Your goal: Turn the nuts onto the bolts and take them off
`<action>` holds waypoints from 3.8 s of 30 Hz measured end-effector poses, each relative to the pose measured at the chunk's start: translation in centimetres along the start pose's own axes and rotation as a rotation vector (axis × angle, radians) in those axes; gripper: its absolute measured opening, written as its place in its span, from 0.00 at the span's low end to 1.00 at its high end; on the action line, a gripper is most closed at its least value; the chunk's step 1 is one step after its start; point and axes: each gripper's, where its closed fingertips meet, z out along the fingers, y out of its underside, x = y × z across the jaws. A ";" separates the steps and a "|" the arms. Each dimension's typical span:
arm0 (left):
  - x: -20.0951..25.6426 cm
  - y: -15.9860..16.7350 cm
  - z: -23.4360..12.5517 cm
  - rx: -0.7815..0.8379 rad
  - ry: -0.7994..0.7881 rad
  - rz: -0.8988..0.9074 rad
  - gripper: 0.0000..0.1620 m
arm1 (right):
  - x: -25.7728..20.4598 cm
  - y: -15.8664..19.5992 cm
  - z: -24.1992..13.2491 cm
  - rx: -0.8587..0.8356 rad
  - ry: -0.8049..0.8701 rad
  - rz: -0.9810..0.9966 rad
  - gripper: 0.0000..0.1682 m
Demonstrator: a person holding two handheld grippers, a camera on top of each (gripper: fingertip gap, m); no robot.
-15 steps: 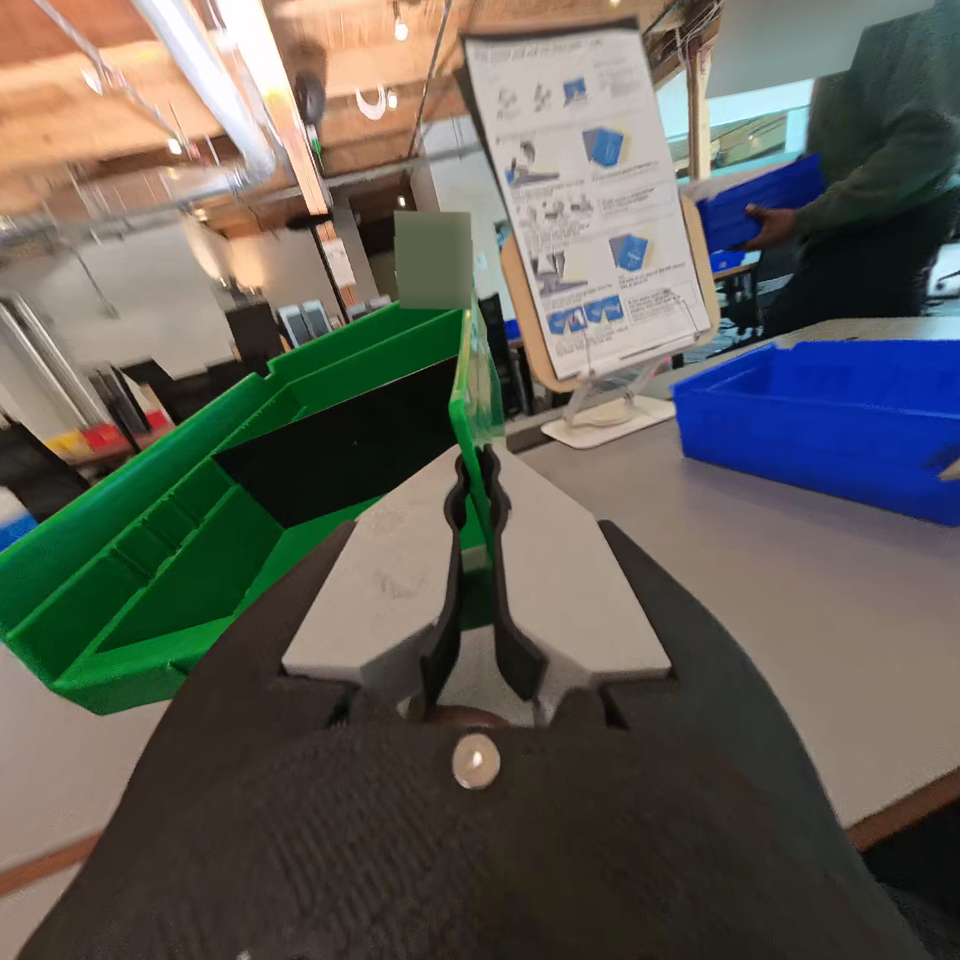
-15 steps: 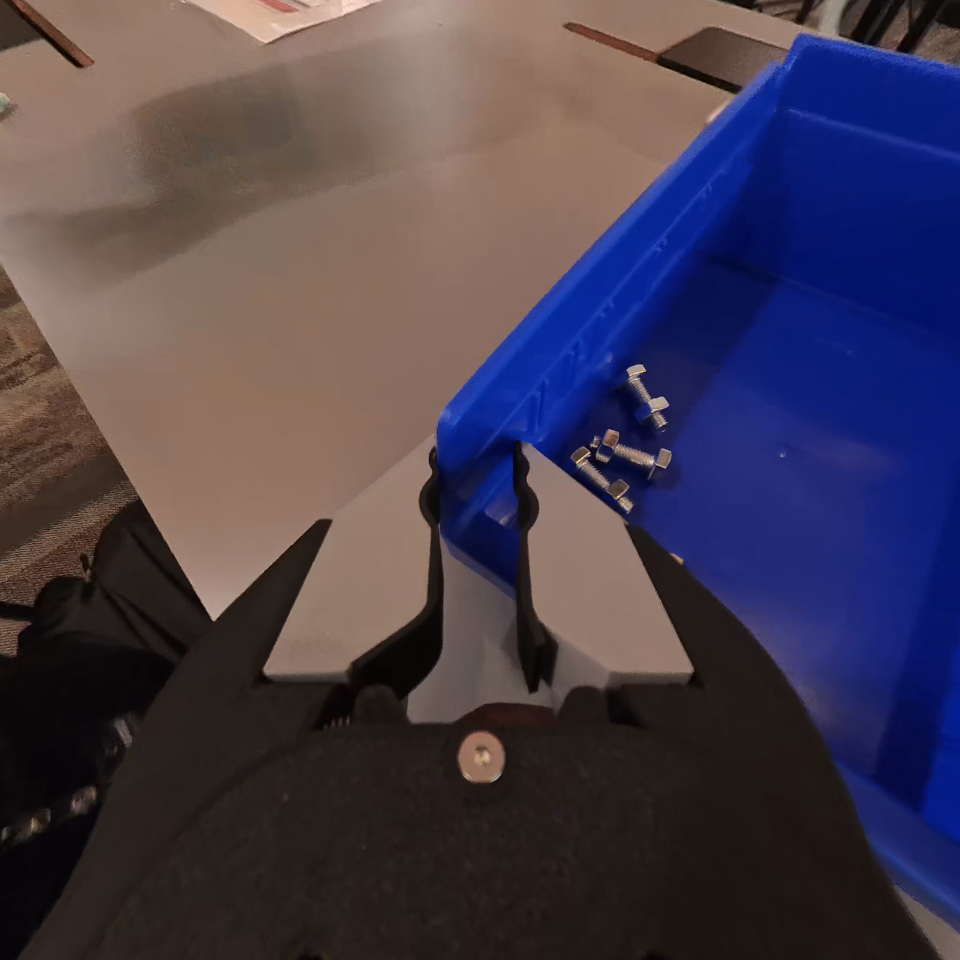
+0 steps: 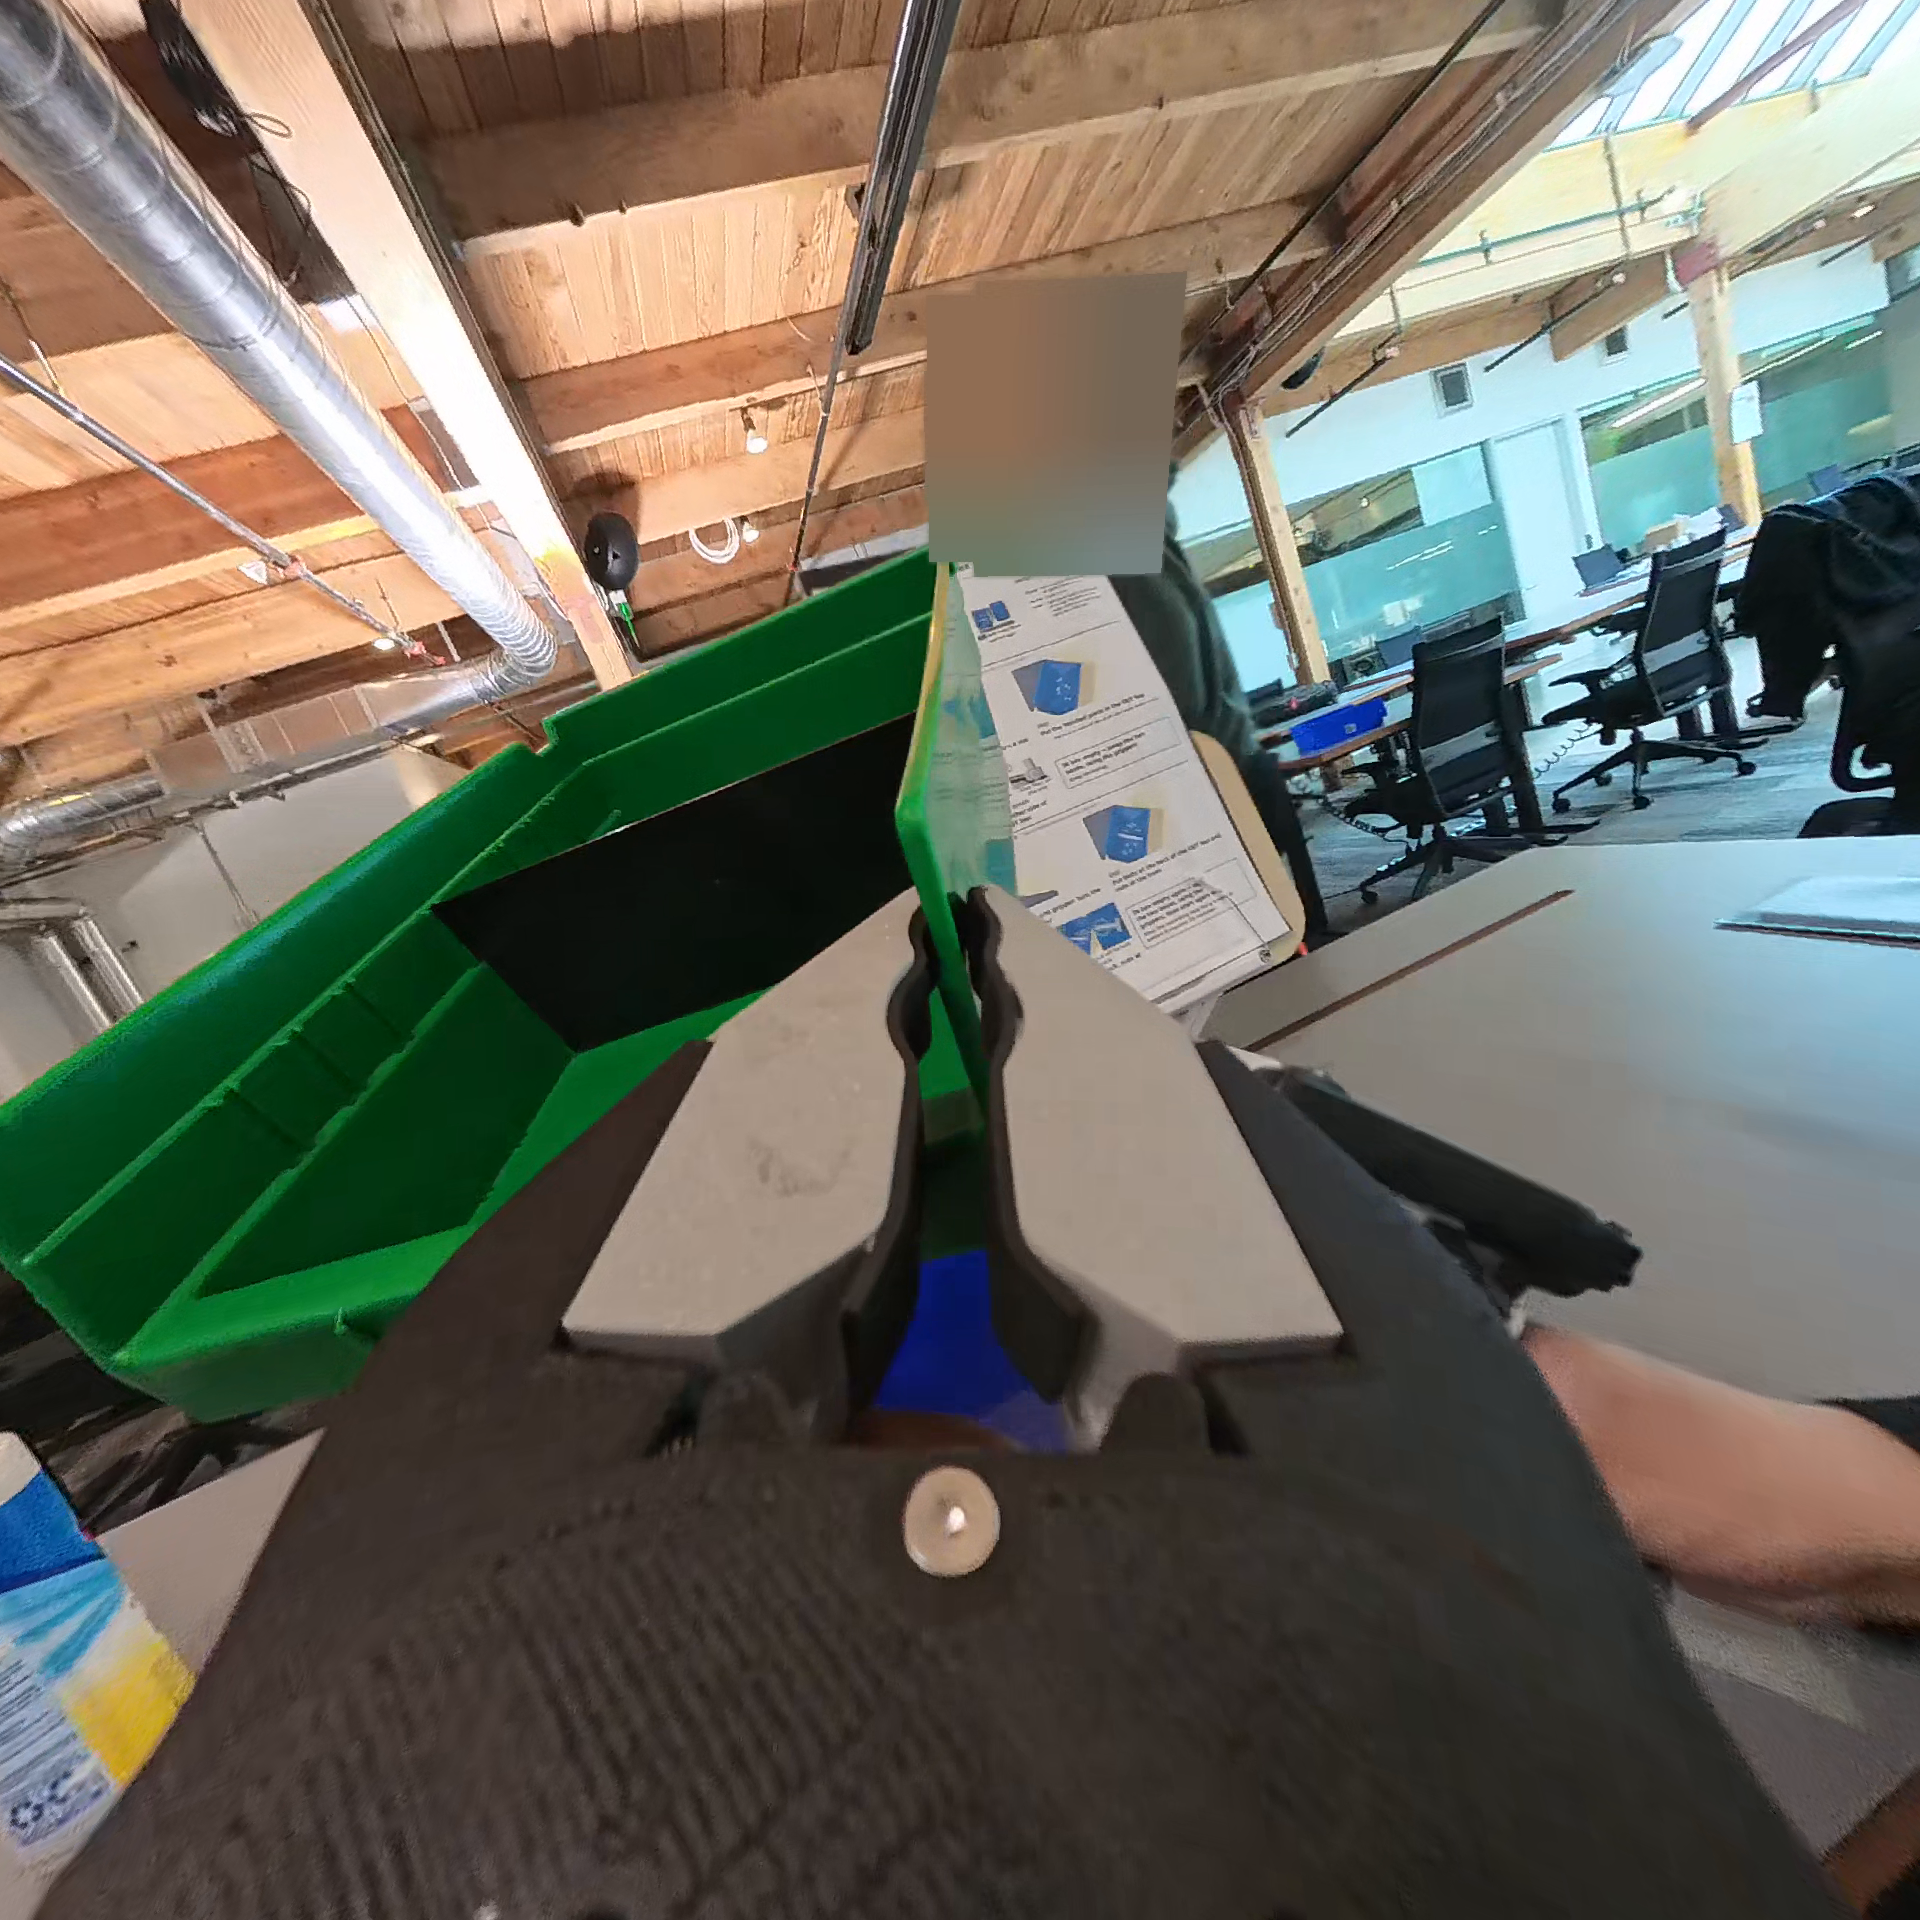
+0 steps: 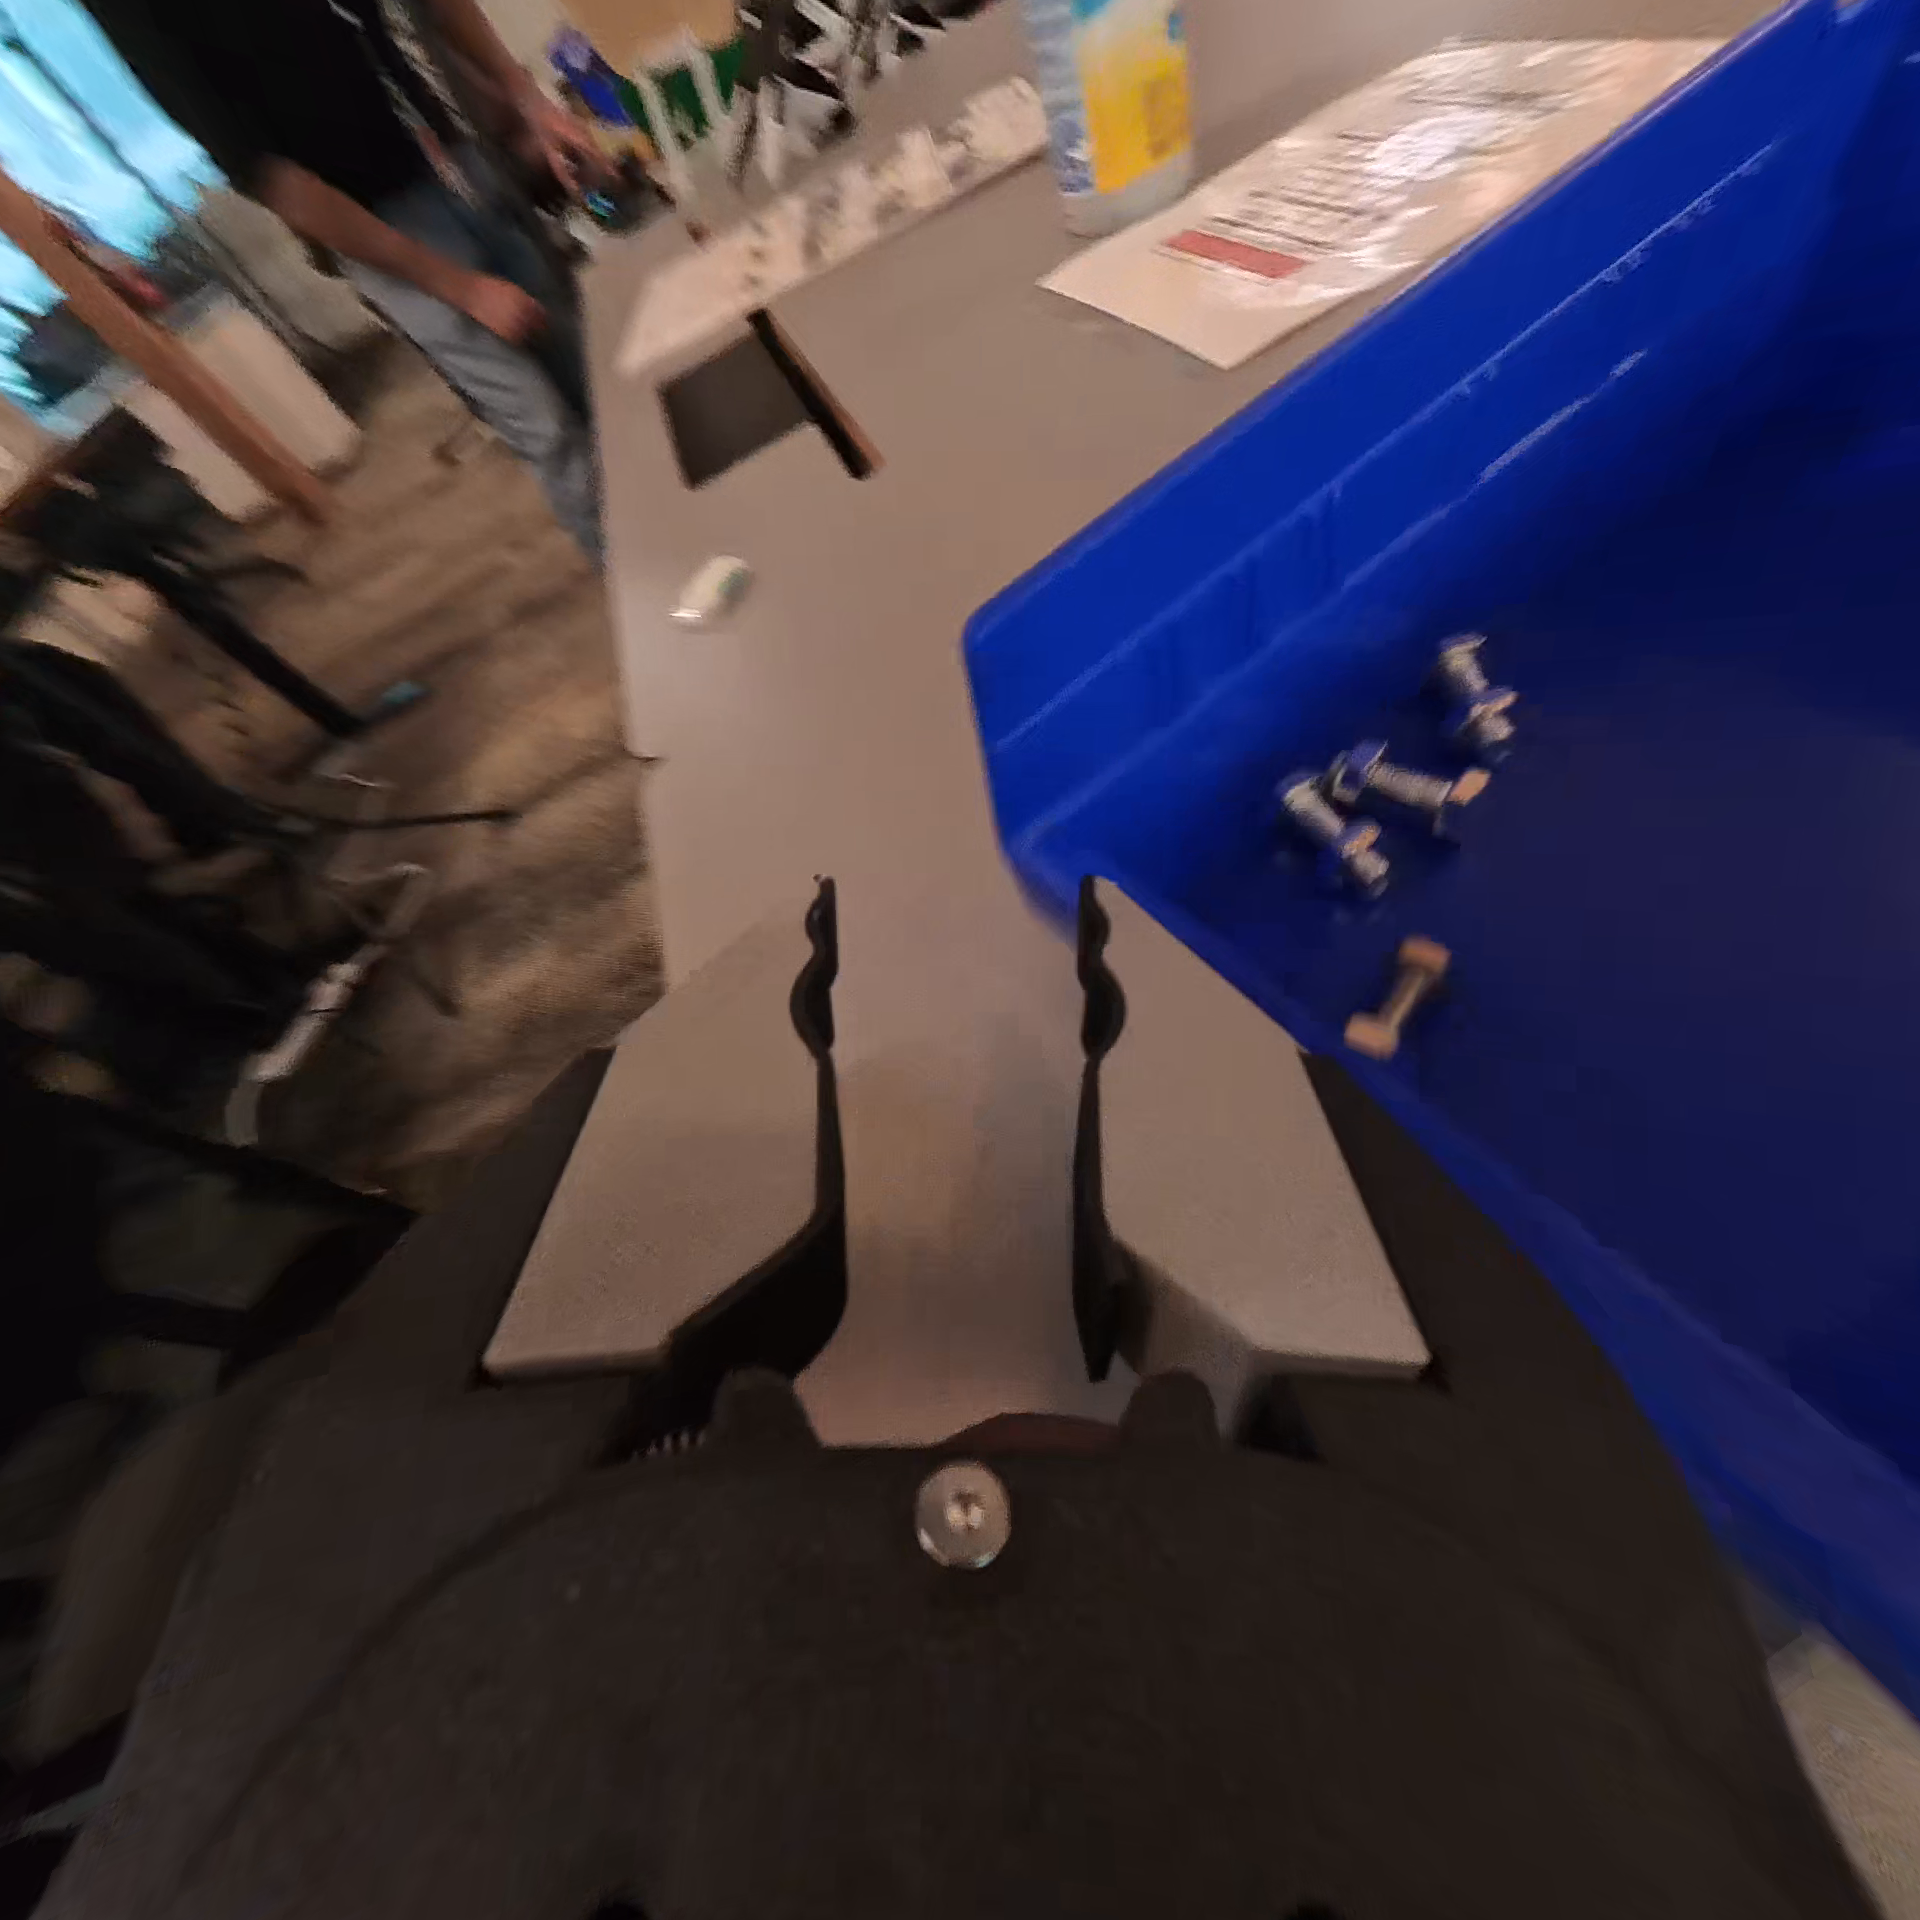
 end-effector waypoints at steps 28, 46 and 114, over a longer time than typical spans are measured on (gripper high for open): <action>45.6 18.2 14.9 -0.459 0.625 -0.166 0.03 | 13.9 6.0 -43.6 0.191 0.494 -0.005 0.27; 23.6 24.6 7.5 -0.667 0.479 -0.298 0.25 | 17.7 15.4 -42.2 -0.285 0.769 -0.014 0.00; 20.7 35.3 24.3 -0.731 0.292 -0.254 0.49 | 28.8 -1.1 -21.1 0.106 0.807 -0.310 0.44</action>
